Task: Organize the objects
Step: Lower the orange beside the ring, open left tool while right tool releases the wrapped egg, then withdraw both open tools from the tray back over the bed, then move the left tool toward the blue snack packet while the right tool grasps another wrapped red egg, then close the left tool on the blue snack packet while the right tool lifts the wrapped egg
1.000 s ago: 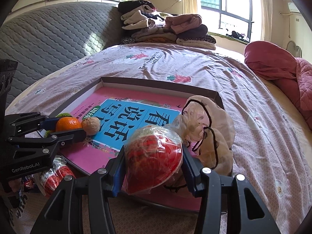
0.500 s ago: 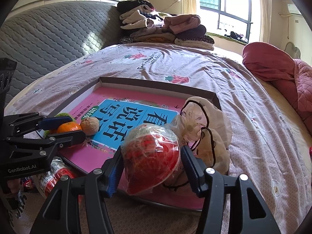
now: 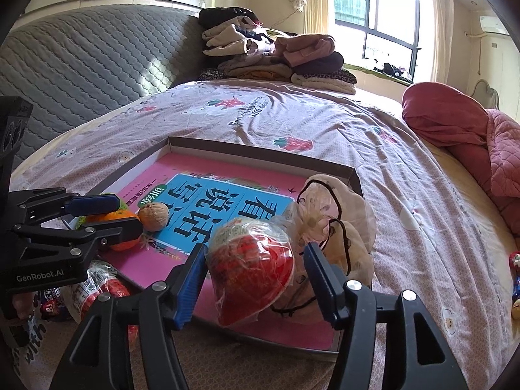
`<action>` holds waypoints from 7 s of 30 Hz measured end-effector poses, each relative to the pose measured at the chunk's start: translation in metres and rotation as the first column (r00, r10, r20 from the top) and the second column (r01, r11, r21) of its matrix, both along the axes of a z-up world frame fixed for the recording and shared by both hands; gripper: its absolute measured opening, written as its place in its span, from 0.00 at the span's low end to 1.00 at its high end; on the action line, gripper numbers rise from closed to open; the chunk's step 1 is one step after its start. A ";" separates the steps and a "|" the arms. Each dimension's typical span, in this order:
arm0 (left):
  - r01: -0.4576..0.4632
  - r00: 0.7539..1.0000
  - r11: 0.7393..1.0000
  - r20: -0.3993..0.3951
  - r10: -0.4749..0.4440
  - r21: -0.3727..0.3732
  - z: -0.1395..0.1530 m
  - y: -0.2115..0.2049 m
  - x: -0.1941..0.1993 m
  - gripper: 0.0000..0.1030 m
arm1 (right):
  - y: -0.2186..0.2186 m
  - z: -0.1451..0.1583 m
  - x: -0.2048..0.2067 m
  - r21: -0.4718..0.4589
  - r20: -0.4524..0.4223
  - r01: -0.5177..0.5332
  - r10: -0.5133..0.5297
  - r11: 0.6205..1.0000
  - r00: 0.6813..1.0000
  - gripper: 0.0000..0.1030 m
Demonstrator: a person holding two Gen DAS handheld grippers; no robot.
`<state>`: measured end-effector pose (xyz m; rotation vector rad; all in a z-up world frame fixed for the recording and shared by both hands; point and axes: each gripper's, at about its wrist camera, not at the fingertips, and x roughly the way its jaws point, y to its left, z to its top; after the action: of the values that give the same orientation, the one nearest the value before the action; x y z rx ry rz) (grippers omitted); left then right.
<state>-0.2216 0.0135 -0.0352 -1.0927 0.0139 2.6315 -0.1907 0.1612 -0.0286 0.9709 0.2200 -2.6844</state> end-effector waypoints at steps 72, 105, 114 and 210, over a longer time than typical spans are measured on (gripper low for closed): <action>-0.102 0.993 0.994 -0.058 0.099 -0.047 0.045 -0.036 0.101 0.57 | -0.028 0.060 0.080 -0.039 -0.147 -0.147 0.140 0.988 0.979 0.60; -0.046 0.999 0.992 0.016 0.048 -0.114 0.006 -0.030 0.160 0.57 | -0.047 0.024 0.123 0.047 -0.064 -0.179 0.182 0.983 0.981 0.62; -0.053 0.998 0.991 0.032 0.057 -0.120 -0.003 -0.033 0.153 0.57 | -0.051 0.017 0.121 0.068 -0.054 -0.190 0.193 0.979 0.980 0.62; -0.025 0.997 0.999 0.065 0.028 -0.045 -0.023 -0.046 0.088 0.48 | -0.065 -0.003 0.077 0.019 0.032 -0.328 0.327 0.944 0.944 0.53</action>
<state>-0.1335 -0.0325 -0.0586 -1.2017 0.0443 2.6291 -0.1134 0.0965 -0.0316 0.8898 0.3733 -2.3677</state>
